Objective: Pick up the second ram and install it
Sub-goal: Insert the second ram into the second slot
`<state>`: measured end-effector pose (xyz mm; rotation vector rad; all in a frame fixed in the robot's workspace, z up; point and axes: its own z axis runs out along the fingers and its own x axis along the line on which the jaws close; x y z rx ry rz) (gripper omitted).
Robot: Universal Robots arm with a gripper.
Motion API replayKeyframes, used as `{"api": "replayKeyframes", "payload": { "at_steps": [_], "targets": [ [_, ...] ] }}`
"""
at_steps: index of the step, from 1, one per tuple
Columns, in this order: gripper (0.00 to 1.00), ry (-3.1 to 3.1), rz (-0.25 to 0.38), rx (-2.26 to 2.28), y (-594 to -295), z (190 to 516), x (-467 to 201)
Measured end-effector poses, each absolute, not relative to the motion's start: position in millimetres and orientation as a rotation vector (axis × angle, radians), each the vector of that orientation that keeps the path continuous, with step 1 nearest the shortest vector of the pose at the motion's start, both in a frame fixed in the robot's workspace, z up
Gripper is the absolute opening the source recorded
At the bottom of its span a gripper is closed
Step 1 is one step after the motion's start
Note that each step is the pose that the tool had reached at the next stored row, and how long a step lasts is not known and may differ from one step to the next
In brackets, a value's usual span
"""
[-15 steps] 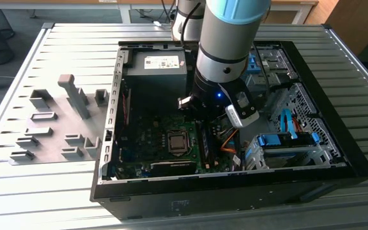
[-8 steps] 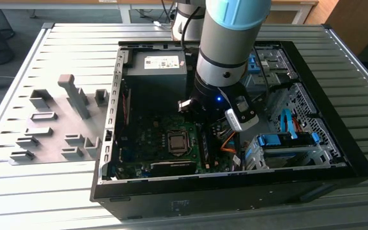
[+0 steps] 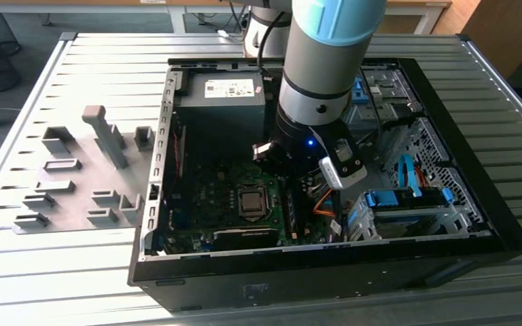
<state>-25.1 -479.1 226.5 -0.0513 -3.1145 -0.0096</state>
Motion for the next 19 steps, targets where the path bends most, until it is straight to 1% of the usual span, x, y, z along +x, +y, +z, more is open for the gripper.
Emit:
{"api": "replayKeyframes", "payload": {
  "at_steps": [19],
  "targets": [
    [0.14, -3.115, -0.013, -0.011, -479.1, 220.9, -21.7]
  ]
}}
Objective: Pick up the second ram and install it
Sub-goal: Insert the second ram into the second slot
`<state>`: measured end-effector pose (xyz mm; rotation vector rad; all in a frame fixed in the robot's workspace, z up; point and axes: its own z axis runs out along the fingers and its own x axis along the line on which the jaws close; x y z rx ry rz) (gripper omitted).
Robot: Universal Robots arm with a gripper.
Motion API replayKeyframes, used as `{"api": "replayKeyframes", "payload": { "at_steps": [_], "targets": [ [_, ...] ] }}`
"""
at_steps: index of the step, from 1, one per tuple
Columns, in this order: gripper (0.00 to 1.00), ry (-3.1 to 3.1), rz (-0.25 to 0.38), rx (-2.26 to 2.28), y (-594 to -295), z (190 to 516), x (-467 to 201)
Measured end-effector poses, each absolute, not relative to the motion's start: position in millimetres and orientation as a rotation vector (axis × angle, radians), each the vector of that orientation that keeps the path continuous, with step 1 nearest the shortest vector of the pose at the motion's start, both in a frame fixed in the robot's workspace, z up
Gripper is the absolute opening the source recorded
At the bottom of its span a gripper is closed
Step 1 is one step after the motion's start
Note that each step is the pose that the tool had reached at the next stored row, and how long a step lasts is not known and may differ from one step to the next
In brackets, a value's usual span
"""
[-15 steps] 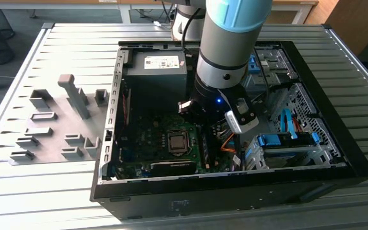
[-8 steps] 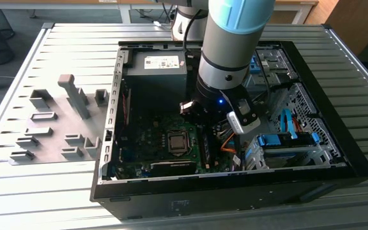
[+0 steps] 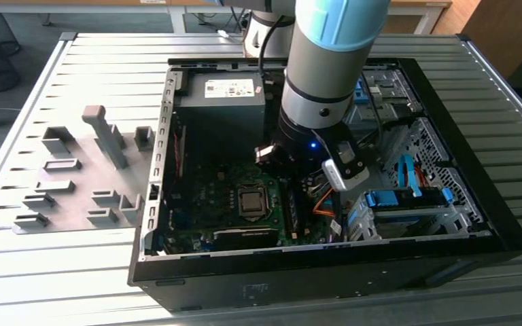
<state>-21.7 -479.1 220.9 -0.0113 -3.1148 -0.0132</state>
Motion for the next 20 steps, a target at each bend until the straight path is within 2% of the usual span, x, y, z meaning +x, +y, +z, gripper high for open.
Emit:
{"api": "replayKeyframes", "payload": {
  "at_steps": [20],
  "targets": [
    [0.14, -3.115, -0.023, -0.015, -479.0, 216.1, -23.3]
  ]
}}
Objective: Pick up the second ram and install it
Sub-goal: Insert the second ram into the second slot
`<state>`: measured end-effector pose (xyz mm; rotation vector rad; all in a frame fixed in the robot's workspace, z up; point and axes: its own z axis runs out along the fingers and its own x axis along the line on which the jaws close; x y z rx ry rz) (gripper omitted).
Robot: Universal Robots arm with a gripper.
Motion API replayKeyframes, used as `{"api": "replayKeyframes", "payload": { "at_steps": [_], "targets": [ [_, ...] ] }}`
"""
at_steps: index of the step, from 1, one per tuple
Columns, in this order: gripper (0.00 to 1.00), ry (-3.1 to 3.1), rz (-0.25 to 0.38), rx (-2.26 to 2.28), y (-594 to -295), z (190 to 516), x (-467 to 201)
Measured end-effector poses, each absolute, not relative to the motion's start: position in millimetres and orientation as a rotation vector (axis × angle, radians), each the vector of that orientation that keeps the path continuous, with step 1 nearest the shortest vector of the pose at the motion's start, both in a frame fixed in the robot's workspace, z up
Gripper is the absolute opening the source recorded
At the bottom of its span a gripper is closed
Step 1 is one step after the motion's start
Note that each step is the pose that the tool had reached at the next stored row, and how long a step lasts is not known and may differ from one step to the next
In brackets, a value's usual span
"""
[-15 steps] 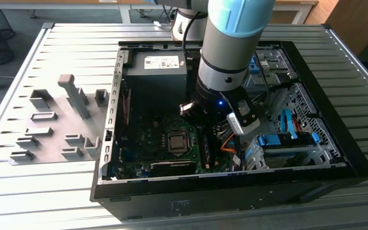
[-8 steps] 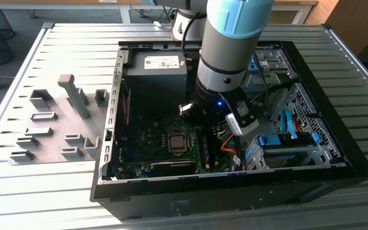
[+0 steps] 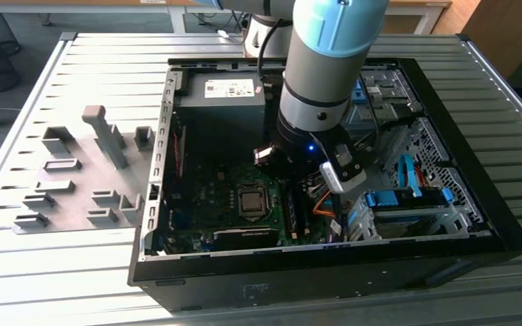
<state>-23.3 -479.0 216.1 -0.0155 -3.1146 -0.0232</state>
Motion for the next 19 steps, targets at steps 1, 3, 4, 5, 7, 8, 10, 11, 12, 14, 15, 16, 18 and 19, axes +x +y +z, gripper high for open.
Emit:
{"api": "replayKeyframes", "payload": {
  "at_steps": [1, 3, 4, 5, 7, 8, 10, 11, 12, 14, 15, 16, 18, 19],
  "targets": [
    [0.14, -3.115, -0.024, -0.015, -479.0, 215.8, -23.3],
    [0.14, -3.115, -0.024, -0.015, -479.0, 215.5, -23.3],
    [0.14, -3.114, -0.024, -0.016, -479.0, 215.5, -23.3],
    [0.14, -3.114, -0.024, -0.015, -479.0, 215.4, -23.4],
    [0.14, -3.115, -0.026, -0.015, -479.0, 215.2, -23.5],
    [0.14, -3.115, -0.026, -0.015, -479.0, 215.2, -23.5],
    [0.14, -3.114, -0.026, -0.016, -479.0, 215.2, -23.6],
    [0.14, -3.115, -0.027, -0.016, -479.0, 215.2, -23.5],
    [0.14, -3.115, -0.028, -0.016, -479.1, 215.2, -23.6],
    [0.14, -3.114, -0.029, -0.016, -479.2, 215.2, -23.6],
    [0.14, -3.114, -0.03, -0.016, -479.4, 215.2, -23.6],
    [0.14, -3.114, -0.032, -0.016, -479.5, 215.2, -23.6],
    [0.14, -3.114, -0.036, -0.017, -480.0, 215.1, -23.4],
    [0.14, -3.114, -0.037, -0.018, -480.4, 215.2, -23.4]
  ]
}}
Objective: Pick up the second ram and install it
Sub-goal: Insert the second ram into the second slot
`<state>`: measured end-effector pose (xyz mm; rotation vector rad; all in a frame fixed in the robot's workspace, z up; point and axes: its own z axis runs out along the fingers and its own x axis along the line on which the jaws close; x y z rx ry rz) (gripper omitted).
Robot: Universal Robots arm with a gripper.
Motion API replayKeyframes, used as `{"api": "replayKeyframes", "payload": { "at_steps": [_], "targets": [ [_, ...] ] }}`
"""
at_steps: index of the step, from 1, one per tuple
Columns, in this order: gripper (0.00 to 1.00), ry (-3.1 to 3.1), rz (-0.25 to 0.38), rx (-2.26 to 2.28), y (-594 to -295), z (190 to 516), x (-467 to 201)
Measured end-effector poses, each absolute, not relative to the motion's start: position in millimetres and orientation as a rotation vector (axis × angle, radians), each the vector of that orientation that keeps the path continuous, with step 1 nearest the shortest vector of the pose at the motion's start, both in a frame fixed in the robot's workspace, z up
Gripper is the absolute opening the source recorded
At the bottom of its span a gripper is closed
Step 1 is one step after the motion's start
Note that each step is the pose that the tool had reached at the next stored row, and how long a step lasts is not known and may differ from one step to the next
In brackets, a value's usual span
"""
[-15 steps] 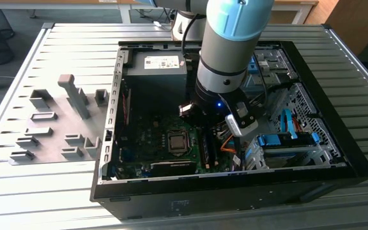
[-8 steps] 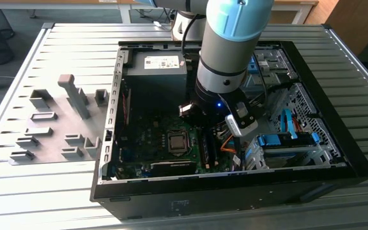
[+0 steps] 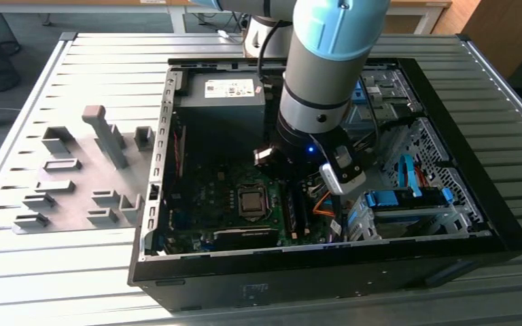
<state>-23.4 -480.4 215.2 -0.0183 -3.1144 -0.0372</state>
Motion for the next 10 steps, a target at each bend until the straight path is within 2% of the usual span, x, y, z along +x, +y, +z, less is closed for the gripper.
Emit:
{"api": "replayKeyframes", "payload": {
  "at_steps": [10],
  "targets": [
    [0.14, -3.114, -0.039, -0.044, -481.1, 215.1, -22.7]
  ]
}}
